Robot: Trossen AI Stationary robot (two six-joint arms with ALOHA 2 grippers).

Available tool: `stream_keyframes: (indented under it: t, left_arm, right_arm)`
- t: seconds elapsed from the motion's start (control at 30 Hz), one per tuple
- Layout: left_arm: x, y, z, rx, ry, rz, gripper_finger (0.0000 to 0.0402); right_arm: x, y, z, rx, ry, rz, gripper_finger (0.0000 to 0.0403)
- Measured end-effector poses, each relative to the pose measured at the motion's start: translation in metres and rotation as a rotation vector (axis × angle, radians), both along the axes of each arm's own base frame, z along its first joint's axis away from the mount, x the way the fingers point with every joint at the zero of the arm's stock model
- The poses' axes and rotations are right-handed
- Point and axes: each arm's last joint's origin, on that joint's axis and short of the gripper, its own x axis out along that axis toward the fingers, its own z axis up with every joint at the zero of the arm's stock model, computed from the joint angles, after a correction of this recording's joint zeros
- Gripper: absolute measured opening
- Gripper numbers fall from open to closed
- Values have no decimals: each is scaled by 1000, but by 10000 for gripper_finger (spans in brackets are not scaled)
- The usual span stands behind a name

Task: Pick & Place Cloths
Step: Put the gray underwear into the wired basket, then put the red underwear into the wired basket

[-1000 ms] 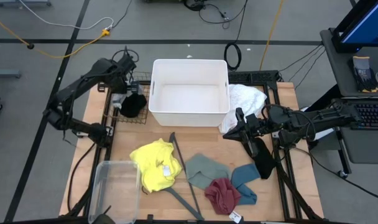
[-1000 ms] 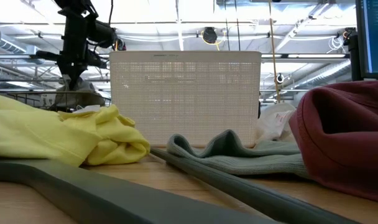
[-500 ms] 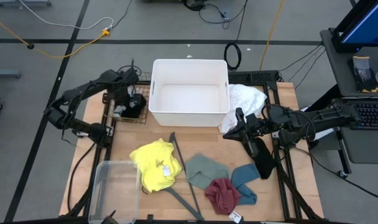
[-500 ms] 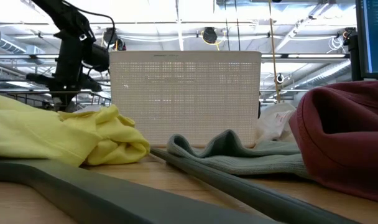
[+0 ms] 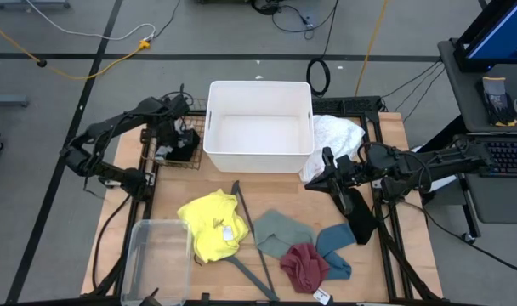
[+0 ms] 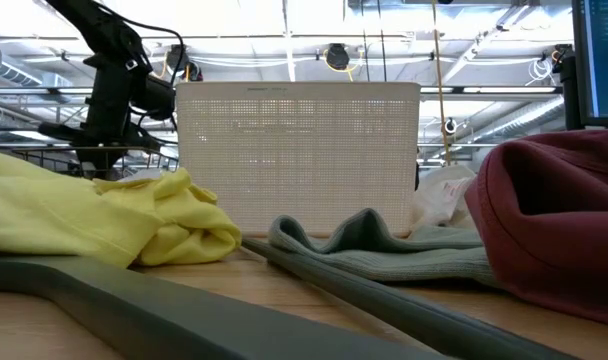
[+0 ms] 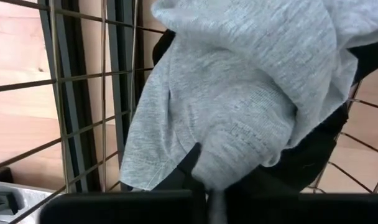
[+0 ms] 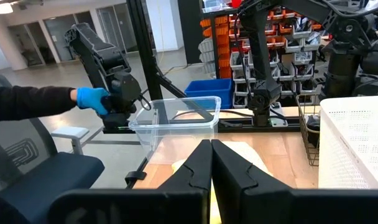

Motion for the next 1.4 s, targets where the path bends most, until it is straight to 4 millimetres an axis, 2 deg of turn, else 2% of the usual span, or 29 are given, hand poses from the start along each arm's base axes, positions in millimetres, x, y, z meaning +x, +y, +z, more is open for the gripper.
stream_keyframes:
  t: [0.37, 0.57, 0.77, 1.07, 1.23, 1.4]
  left_arm:
    - [2, -3, 2, -75, -88, -56, 186]
    - [0, -10, 10, -103, -176, -68, 237]
    - [-10, -23, 29, -39, -209, -54, 247]
    - [-27, -50, 62, 138, -372, -27, 248]
    - [-33, -64, 79, 252, -499, -66, 248]
    - [-34, -75, 97, 424, -655, -193, 248]
  right_arm:
    - [0, 0, 0, 0, 0, 0, 0]
    - [0, 0, 0, 0, 0, 0, 0]
    - [0, 0, 0, 0, 0, 0, 0]
    - [0, 0, 0, 0, 0, 2, 0]
    - [0, 0, 0, 0, 0, 3, 0]
    - [0, 0, 0, 0, 0, 3, 1]
